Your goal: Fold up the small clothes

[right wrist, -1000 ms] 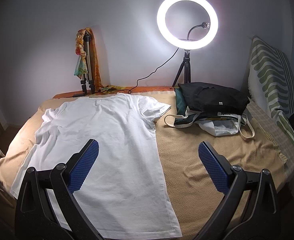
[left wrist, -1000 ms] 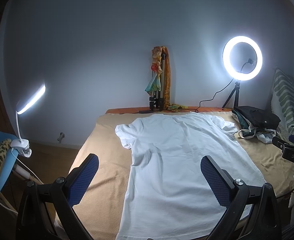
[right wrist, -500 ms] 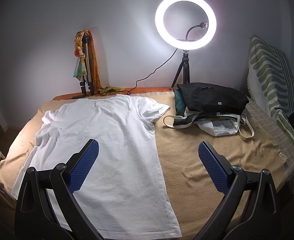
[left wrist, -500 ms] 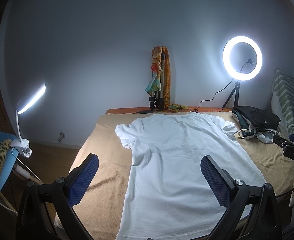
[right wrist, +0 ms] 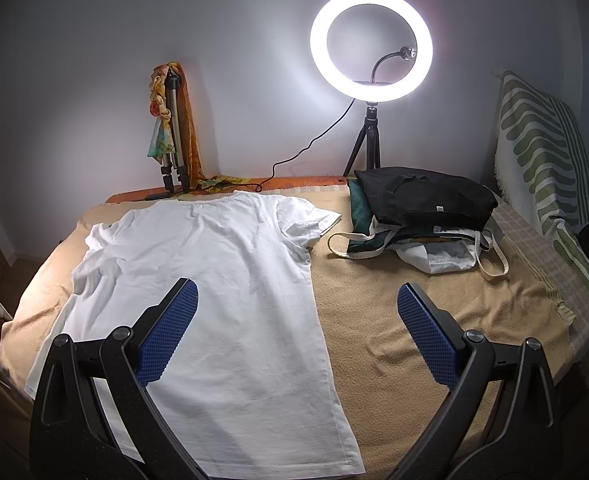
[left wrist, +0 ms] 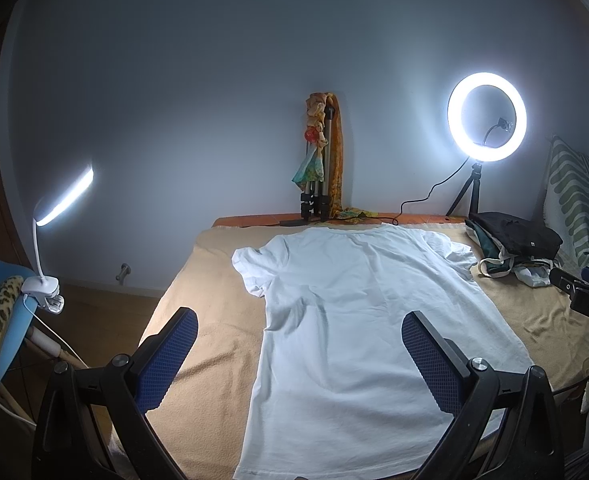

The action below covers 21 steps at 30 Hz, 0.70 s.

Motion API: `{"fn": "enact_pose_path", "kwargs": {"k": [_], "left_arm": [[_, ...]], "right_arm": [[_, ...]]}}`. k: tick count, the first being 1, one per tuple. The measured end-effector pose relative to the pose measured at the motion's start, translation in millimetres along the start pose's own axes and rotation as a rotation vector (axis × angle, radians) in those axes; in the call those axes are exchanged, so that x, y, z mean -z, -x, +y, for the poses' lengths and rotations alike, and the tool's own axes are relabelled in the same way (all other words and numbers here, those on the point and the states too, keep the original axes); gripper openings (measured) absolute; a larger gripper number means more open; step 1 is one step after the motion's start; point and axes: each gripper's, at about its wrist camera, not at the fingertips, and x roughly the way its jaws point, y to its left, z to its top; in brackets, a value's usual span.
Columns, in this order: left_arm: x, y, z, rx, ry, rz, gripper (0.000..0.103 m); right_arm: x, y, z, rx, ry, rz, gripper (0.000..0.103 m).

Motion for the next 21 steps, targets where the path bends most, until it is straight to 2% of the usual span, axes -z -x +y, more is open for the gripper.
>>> {"fn": "enact_pose_path", "kwargs": {"k": [21], "left_arm": [[3.3,-5.8,4.3,-0.008,-0.001,0.022,0.103]], "right_arm": [[-2.6,-0.9,1.9,0.012,-0.008,-0.011,0.102]]}}
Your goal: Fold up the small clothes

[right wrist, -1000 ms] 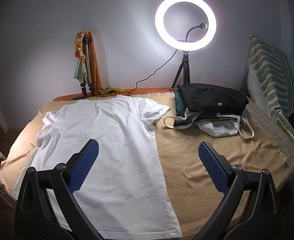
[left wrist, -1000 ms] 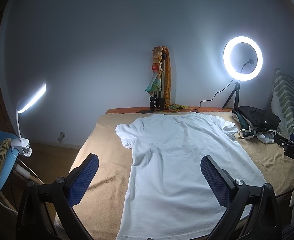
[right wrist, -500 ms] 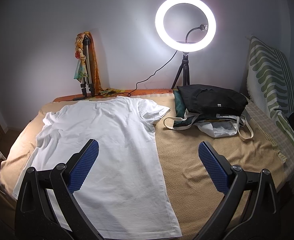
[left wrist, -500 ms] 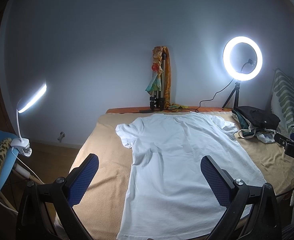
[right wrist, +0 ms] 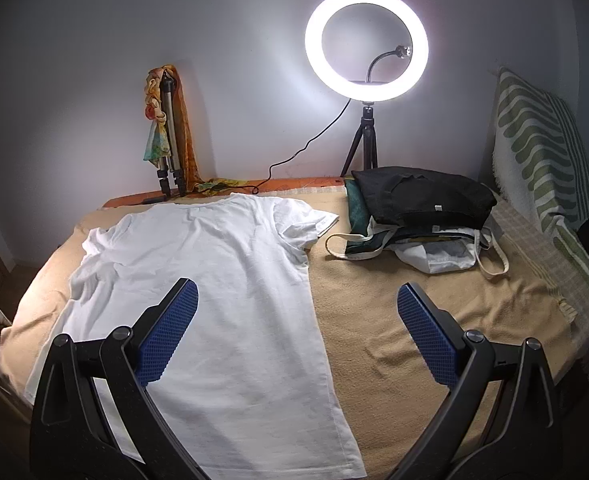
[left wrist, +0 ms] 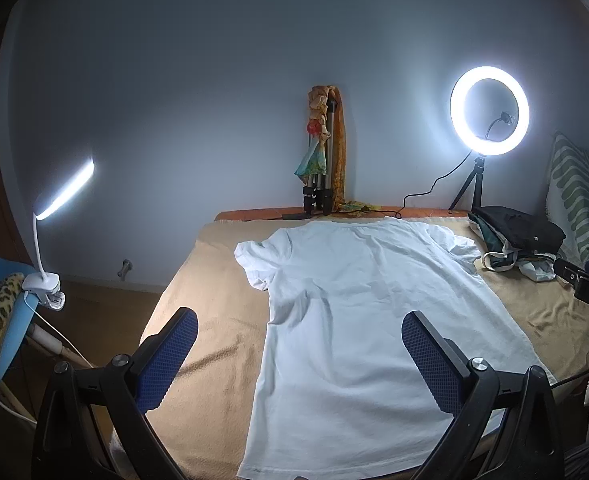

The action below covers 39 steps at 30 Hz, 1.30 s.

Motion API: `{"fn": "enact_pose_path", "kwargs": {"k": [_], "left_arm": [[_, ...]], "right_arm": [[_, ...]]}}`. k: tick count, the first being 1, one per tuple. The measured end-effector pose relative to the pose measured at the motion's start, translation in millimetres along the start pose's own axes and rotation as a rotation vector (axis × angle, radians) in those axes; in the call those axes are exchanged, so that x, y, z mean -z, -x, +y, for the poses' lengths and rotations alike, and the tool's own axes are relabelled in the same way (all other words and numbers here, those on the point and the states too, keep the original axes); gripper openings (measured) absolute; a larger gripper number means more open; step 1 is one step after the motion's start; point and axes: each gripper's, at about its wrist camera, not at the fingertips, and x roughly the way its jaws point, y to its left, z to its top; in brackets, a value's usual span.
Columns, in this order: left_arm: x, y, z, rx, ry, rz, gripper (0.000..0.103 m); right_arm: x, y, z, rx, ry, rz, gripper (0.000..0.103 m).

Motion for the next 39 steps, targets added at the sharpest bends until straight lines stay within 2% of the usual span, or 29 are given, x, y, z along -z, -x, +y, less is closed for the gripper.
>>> {"fn": "enact_pose_path", "kwargs": {"k": [15,19,23,29,33,36,39], "left_arm": [[5.6,-5.2,8.0,0.007,0.017,0.028,0.103],[15.3,-5.0,20.7,0.009,0.075,0.037,0.102],[37.9,-11.1,44.5,0.054,0.2,0.087,0.093],[78.2,-34.7,65.1,0.054,0.311,0.22,0.071],[97.2,-44.2,66.9,0.048,0.326,0.263,0.07],[106.8,-54.8,66.4,0.05,0.317,0.298,0.064],[115.0,-60.4,69.2,0.069,0.328,0.329,0.062]], "right_arm": [[-11.8,18.2,2.2,-0.015,-0.016,-0.021,0.102],[-17.1,18.1,4.9,-0.041,-0.013,-0.028,0.102],[-23.1,11.2,10.5,-0.163,-0.012,-0.047,0.103],[-54.3,-19.1,47.9,-0.304,0.048,0.049,0.103],[-80.0,-44.7,85.3,-0.408,0.076,0.086,0.103],[-94.8,-63.2,120.4,-0.48,0.113,0.117,0.103],[-106.3,-84.3,162.0,-0.518,0.162,0.155,0.096]]}}
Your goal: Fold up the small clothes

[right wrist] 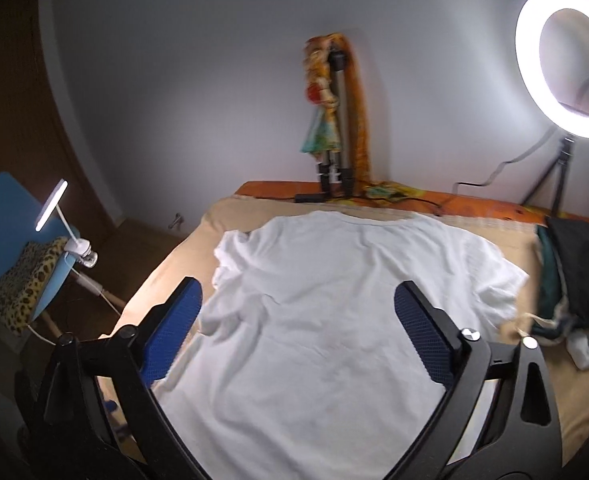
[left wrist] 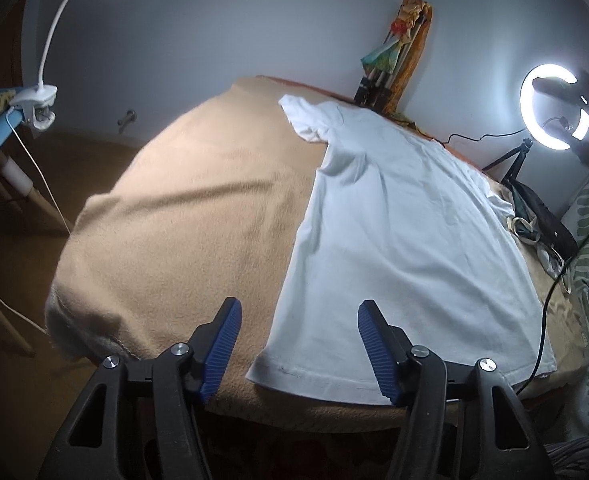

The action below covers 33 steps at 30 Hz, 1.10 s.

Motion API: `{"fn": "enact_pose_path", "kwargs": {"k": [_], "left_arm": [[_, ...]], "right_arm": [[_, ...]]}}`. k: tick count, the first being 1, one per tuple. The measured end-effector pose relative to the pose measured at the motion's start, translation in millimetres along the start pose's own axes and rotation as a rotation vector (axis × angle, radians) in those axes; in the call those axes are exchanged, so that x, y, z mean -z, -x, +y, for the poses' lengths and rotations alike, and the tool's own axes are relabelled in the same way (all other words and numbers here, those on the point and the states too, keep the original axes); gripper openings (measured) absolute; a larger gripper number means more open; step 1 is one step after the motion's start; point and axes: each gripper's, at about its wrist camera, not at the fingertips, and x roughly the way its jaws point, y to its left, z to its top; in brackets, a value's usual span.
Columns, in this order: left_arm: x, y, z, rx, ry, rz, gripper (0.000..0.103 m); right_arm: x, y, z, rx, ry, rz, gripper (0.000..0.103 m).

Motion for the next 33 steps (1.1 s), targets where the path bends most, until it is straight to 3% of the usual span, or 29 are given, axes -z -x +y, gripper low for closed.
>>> {"fn": "enact_pose_path", "kwargs": {"k": [4,7,12,15,17,19,20,27,29,33], "left_arm": [[3.3,-15.1,6.9,0.01,0.019,0.044,0.057],[4.0,-28.1,12.9,0.056,0.055,0.098,0.056],[0.7,-30.5,15.7,0.079,0.071,0.094,0.052],[-1.0,-32.3,18.5,0.082,0.073,0.09,0.034],[-2.4,-33.6,20.8,0.09,0.076,0.09,0.027],[-3.7,-35.5,25.6,0.12,0.096,0.094,0.014],[-4.2,-37.0,28.8,0.143,0.115,0.099,0.013],[-6.6,-40.3,35.6,0.202,0.155,0.11,0.003],[-8.1,-41.9,37.4,0.215,0.166,0.112,0.002],[-10.1,-44.1,41.5,0.232,0.185,0.115,0.001]], "right_arm": [[-22.5,-51.3,26.0,-0.045,0.032,0.056,0.087],[-36.9,-92.4,45.1,-0.072,0.046,0.102,0.083],[-51.1,-162.1,78.0,-0.103,0.061,0.189,0.075],[-52.3,-201.3,95.1,-0.119,0.071,0.237,0.072],[-52.3,-230.2,105.5,-0.123,0.071,0.277,0.069],[-51.1,-259.1,112.8,-0.127,0.069,0.314,0.066],[-50.2,-270.5,115.9,-0.127,0.068,0.329,0.065],[-44.2,-341.2,137.9,-0.072,0.107,0.401,0.063],[-42.1,-354.6,144.6,-0.06,0.134,0.425,0.058],[-33.8,-380.4,156.6,0.056,0.258,0.473,0.055]]}}
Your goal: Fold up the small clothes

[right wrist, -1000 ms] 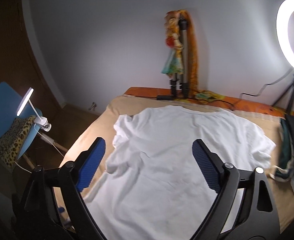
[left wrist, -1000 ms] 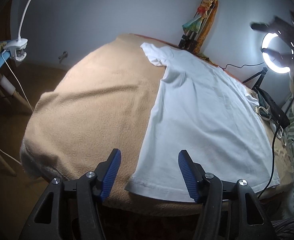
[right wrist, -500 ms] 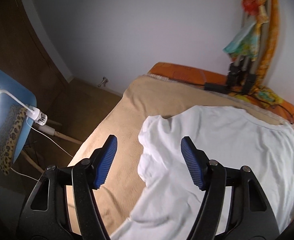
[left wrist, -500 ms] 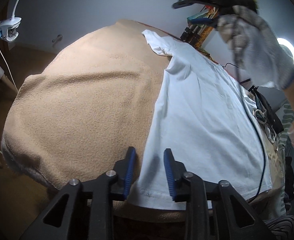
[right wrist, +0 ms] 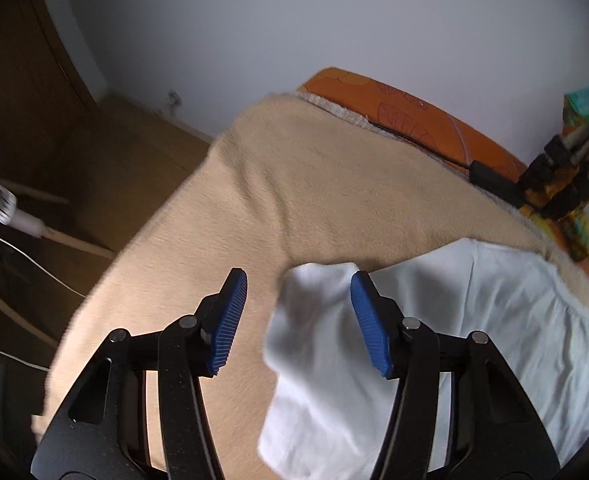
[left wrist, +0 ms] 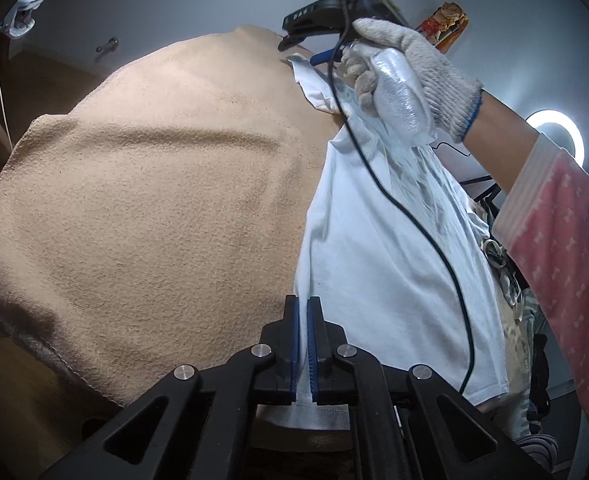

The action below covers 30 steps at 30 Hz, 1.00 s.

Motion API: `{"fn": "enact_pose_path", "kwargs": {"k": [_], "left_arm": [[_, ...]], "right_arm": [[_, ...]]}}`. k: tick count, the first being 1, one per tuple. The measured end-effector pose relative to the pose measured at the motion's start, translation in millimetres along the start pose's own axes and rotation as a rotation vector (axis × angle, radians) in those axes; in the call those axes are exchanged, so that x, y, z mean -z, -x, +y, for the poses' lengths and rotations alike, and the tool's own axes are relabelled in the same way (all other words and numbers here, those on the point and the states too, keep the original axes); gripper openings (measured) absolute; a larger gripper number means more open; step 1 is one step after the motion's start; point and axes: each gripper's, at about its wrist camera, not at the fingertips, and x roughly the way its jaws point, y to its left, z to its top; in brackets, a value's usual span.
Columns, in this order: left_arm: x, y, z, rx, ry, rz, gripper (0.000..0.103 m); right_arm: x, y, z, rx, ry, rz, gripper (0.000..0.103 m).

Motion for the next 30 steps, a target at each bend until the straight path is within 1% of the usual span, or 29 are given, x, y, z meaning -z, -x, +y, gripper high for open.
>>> {"fn": "enact_pose_path", "kwargs": {"k": [1,4,6,7,8,10,14,18,20,23,27,28,30], "left_arm": [[0.4,0.9,0.8,0.001,0.0,-0.001,0.0],[0.7,1.1,0.3,-0.002,-0.004,-0.004,0.0],[2.5,2.4,-2.3,-0.004,-0.007,-0.007,0.0],[2.4,3.5,-3.5,-0.003,-0.009,-0.01,0.0],[3.1,5.4,-4.3,-0.001,-0.011,-0.014,0.0],[2.5,12.0,-7.0,0.008,-0.018,-0.028,0.0],[0.9,26.7,-10.5,0.033,-0.039,-0.065,0.0],[2.8,32.9,-17.9,0.032,-0.086,-0.093,0.0],[3.8,31.1,-20.3,0.028,-0.109,-0.093,0.0],[5.1,26.0,-21.9,0.044,-0.111,-0.082,0.0],[4.9,28.7,-26.2,0.048,-0.138,-0.089,0.0],[4.8,28.4,-28.0,0.048,-0.148,-0.089,0.0],[6.5,26.5,-32.7,0.05,-0.171,-0.086,0.0]], "right_arm": [[-0.5,-3.8,1.5,0.013,0.013,0.014,0.051],[2.8,-12.3,2.3,0.024,0.041,0.042,0.03],[4.6,-9.7,3.6,0.037,0.074,0.024,0.019],[4.9,-8.0,3.0,0.048,0.084,0.02,0.008],[4.8,-5.3,-0.2,0.04,0.081,0.019,0.006],[2.3,5.2,-11.8,0.001,0.041,-0.005,0.005],[-0.4,47.3,-49.1,-0.118,-0.088,-0.128,0.005],[14.2,76.3,-98.5,-0.267,-0.228,-0.237,0.005],[22.9,80.0,-107.9,-0.274,-0.253,-0.252,0.005],[26.6,73.6,-113.3,-0.263,-0.267,-0.233,0.005],[32.9,87.6,-123.5,-0.293,-0.284,-0.272,0.005],[28.3,83.0,-122.3,-0.294,-0.289,-0.281,0.005],[34.3,95.2,-132.8,-0.292,-0.294,-0.293,0.005]]}}
